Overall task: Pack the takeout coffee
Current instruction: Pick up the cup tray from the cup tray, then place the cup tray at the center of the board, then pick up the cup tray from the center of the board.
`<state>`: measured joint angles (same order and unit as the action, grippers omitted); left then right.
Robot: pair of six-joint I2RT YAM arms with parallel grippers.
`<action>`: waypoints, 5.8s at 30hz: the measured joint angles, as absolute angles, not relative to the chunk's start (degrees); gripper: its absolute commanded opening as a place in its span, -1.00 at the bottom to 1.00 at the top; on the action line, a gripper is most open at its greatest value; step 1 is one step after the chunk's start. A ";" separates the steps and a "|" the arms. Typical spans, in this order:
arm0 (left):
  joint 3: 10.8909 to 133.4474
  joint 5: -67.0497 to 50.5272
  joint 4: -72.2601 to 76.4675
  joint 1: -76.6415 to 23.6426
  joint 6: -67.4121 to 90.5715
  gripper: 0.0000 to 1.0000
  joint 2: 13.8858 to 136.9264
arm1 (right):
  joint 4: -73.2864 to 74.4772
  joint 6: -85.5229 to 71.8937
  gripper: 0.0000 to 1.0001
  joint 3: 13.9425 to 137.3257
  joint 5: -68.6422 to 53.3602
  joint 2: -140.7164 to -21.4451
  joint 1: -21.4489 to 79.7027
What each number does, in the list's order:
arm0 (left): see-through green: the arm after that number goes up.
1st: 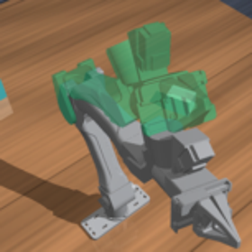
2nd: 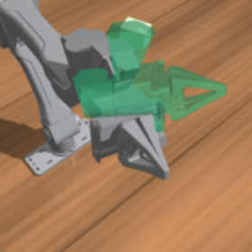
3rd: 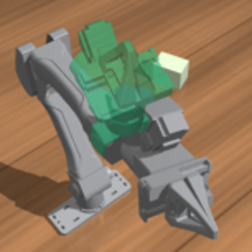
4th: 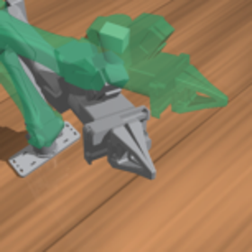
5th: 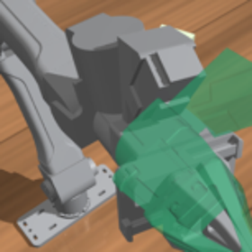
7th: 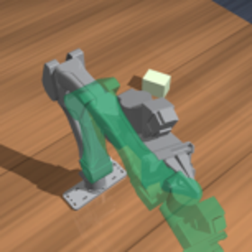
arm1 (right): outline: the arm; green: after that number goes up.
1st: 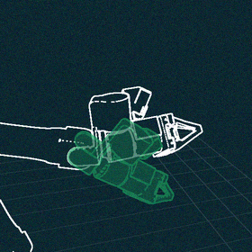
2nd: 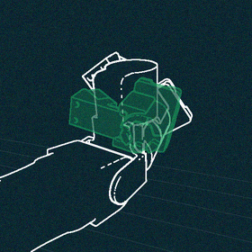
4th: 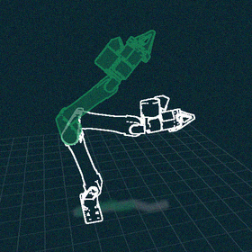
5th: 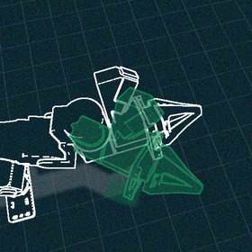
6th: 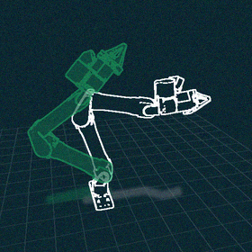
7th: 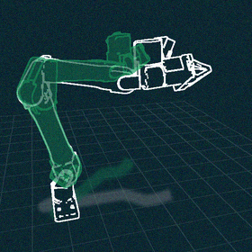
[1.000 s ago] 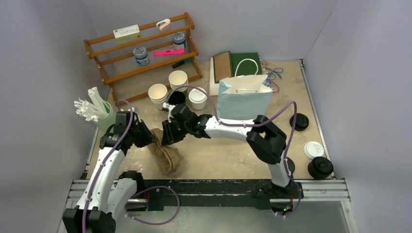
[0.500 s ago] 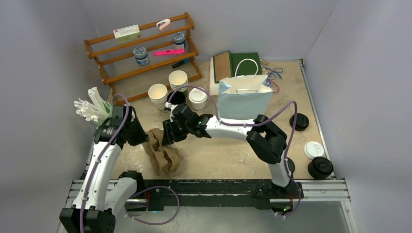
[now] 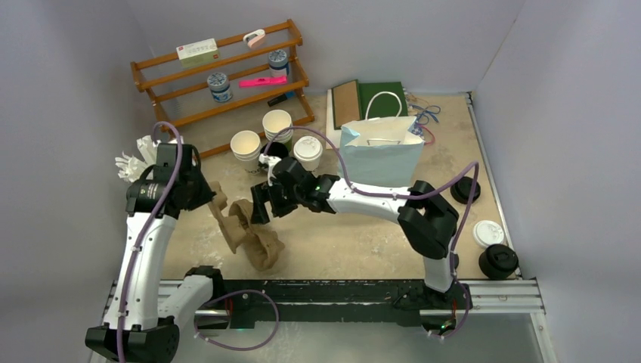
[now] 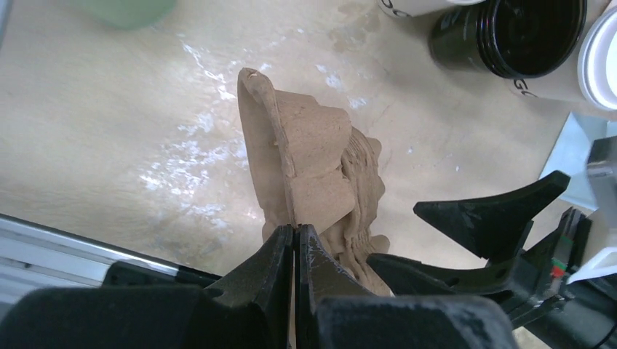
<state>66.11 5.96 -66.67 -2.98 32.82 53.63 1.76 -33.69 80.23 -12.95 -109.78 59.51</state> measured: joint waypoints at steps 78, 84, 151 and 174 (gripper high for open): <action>75.94 22.41 -51.18 -56.27 45.30 0.66 88.90 | 30.61 -40.38 0.88 55.81 27.97 -50.92 60.84; 81.03 16.67 -48.86 -55.90 43.59 0.65 94.98 | 31.59 -38.85 0.62 54.96 24.60 -50.28 60.77; 79.33 18.96 -61.14 -25.89 27.16 0.40 65.04 | 17.47 33.01 -0.13 63.05 -10.00 -99.44 54.74; 81.62 21.10 -61.19 -25.89 26.35 0.27 65.91 | 19.38 22.70 -0.29 73.10 -15.03 -85.21 54.74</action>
